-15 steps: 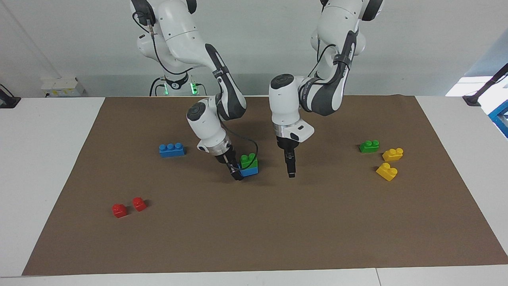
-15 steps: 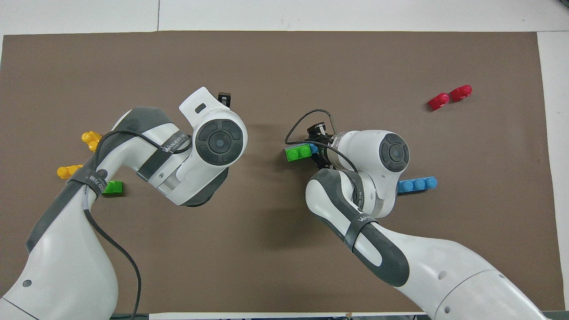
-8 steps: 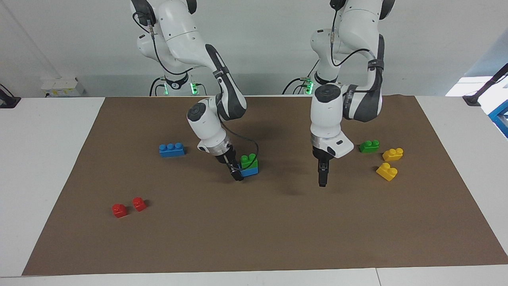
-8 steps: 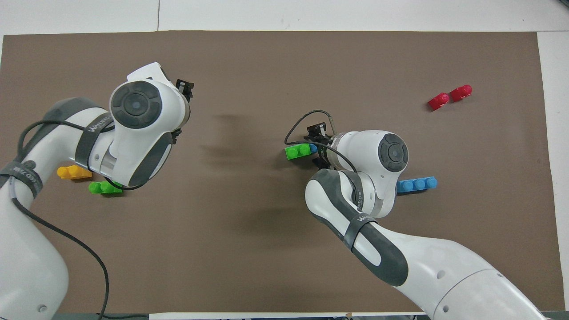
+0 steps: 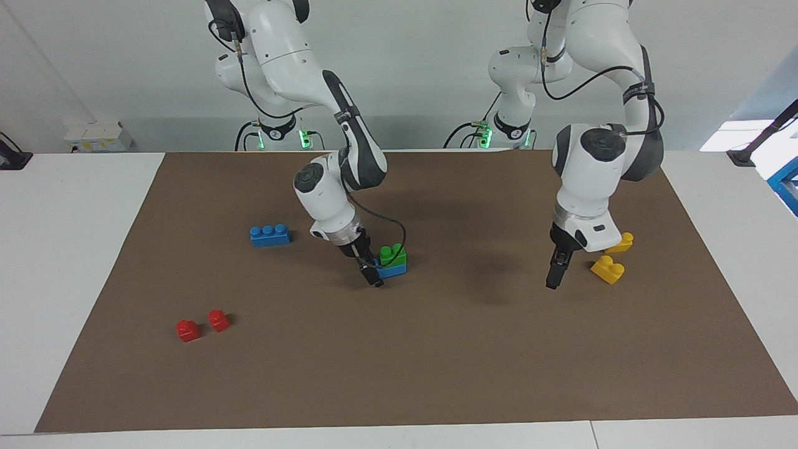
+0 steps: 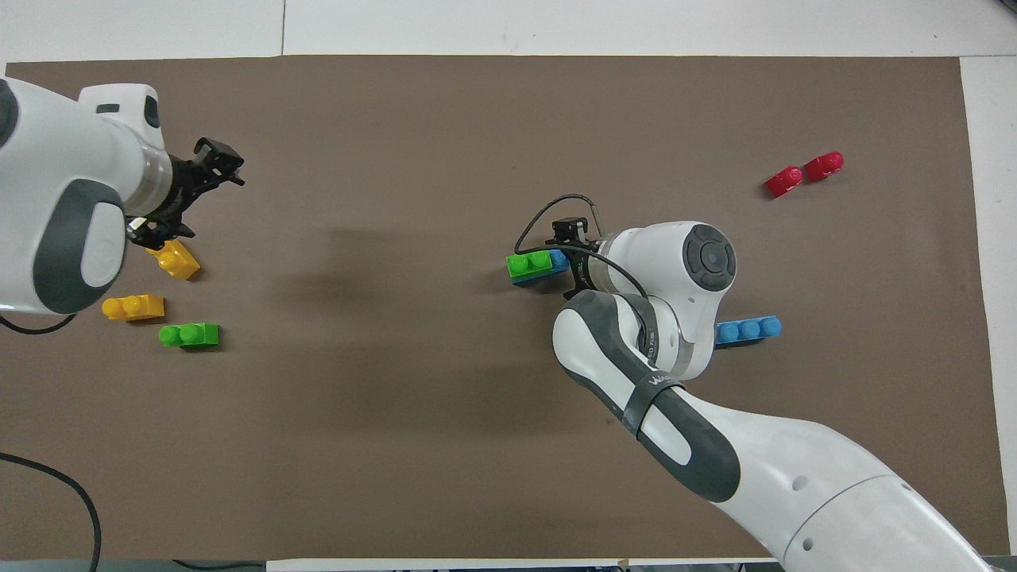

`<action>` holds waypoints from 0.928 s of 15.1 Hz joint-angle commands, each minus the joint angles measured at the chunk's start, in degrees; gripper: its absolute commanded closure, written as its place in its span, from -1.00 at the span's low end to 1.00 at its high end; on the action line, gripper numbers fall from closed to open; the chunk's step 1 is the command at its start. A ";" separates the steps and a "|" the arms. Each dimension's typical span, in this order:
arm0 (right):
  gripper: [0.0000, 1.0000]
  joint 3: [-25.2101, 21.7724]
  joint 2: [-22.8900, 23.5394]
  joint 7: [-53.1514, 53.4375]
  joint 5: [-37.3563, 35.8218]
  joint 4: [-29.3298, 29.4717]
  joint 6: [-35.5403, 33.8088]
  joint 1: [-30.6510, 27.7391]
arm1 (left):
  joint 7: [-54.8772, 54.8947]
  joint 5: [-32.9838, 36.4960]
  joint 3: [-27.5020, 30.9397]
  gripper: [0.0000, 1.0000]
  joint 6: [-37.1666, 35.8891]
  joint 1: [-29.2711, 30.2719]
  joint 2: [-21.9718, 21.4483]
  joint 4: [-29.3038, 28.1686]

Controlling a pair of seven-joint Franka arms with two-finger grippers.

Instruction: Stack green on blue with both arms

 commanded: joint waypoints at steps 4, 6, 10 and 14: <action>-0.98 0.05 -4.24 -7.64 -0.88 2.64 -12.81 -7.24 | 26.21 -3.57 0.15 -1.00 -13.59 4.79 -2.34 7.20; -0.98 -0.04 -6.17 -8.71 -1.23 2.55 -15.98 -8.91 | 31.23 -3.57 0.33 -1.00 -15.09 4.79 -4.71 7.03; -0.98 -0.04 -9.16 -8.88 -6.14 2.55 -21.51 -11.02 | 38.71 -3.57 1.21 -1.00 -18.69 5.31 -8.14 7.20; -0.98 -0.04 -13.64 -17.38 -14.23 3.43 -30.73 -15.15 | 37.93 -3.65 1.30 -1.00 -22.91 5.49 -11.74 7.20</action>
